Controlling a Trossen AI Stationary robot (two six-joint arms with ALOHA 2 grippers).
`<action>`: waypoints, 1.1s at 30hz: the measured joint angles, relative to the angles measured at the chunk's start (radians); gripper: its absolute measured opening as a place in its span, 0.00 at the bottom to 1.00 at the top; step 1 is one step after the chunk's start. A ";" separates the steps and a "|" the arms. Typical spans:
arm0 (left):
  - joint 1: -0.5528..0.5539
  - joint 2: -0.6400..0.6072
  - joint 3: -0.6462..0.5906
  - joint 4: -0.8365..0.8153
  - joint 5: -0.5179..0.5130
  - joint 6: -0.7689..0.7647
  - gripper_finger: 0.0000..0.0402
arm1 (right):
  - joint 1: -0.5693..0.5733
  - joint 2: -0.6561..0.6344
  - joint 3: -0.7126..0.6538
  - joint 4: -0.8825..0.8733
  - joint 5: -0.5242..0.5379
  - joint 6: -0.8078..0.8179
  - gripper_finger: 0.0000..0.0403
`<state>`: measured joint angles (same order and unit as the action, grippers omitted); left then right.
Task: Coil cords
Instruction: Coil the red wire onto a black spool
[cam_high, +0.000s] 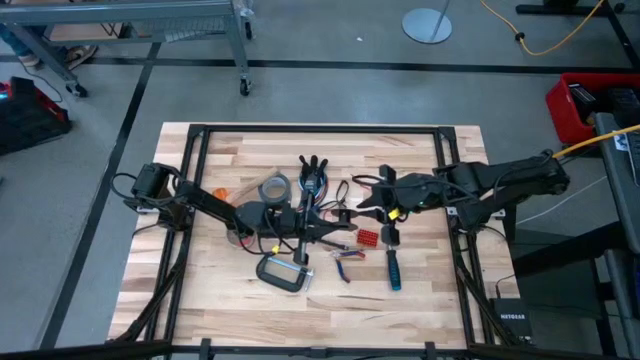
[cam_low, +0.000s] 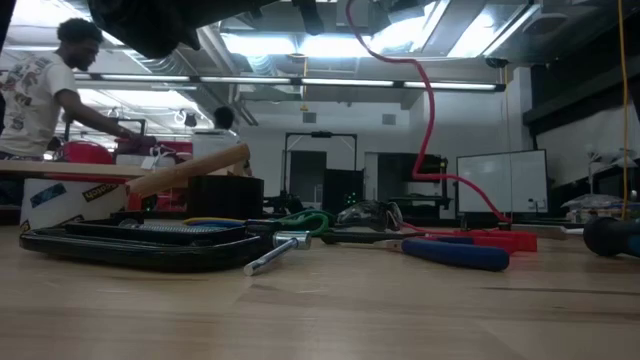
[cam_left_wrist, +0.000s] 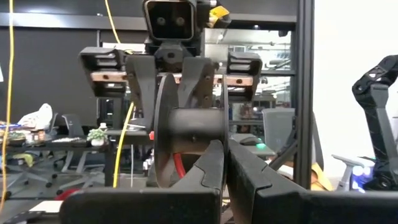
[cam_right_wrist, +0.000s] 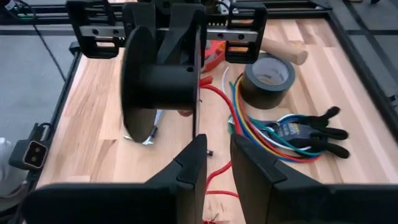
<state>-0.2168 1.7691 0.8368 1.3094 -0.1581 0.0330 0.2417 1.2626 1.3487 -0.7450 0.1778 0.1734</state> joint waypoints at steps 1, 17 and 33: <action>0.000 0.000 0.000 0.000 0.000 0.000 0.00 | 0.000 0.004 0.000 0.000 -0.009 0.000 0.19; -0.002 0.000 0.000 -0.016 0.026 -0.005 0.00 | 0.000 0.016 0.000 0.056 -0.040 0.000 0.19; -0.013 0.000 0.000 -0.012 0.026 0.000 0.00 | 0.000 -0.026 0.000 0.033 -0.126 0.005 0.19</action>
<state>-0.2295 1.7695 0.8368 1.2976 -0.1325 0.0326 0.2417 1.2369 1.3487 -0.7118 0.0520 0.1783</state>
